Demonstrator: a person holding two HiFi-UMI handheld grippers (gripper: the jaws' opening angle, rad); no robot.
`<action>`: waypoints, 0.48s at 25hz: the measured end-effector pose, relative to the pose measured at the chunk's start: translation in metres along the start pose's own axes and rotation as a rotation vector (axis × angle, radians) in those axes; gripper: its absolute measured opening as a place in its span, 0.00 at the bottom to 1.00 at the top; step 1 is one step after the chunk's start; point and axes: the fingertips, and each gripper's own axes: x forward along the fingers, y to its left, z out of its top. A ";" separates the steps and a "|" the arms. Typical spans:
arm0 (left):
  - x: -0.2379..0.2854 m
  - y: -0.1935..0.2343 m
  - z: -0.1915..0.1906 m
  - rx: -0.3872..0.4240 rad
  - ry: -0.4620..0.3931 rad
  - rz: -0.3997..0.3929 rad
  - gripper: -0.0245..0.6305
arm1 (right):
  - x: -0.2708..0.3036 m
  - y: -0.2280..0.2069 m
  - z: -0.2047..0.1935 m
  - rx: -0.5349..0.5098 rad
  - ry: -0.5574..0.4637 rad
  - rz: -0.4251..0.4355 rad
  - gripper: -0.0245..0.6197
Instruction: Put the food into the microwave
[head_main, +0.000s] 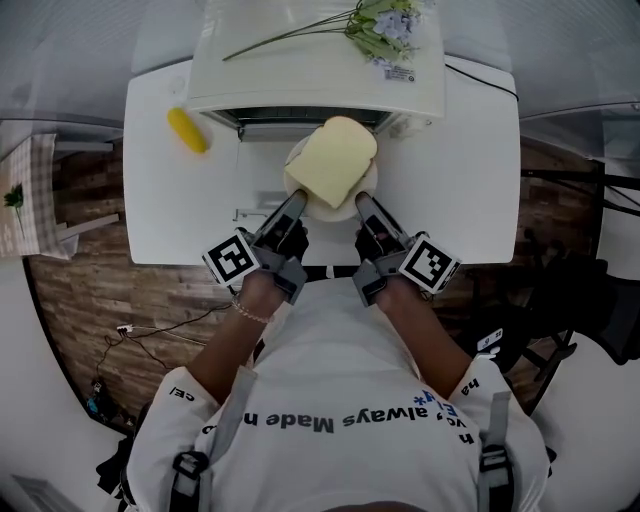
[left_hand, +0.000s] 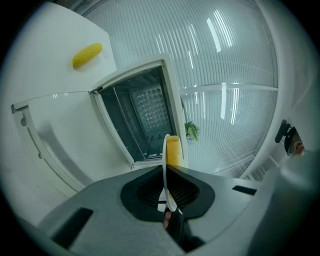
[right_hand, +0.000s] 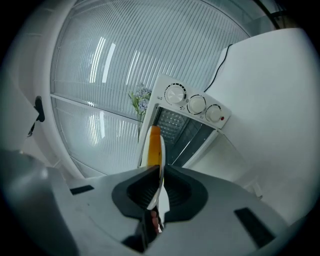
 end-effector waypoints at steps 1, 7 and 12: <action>0.002 0.006 0.001 0.001 0.003 0.005 0.07 | 0.004 -0.004 0.000 -0.001 0.002 -0.002 0.08; 0.013 0.041 0.009 -0.002 0.021 0.021 0.07 | 0.024 -0.037 -0.005 0.001 0.015 -0.042 0.08; 0.023 0.067 0.021 0.005 0.032 0.029 0.07 | 0.044 -0.060 -0.005 0.006 0.016 -0.076 0.08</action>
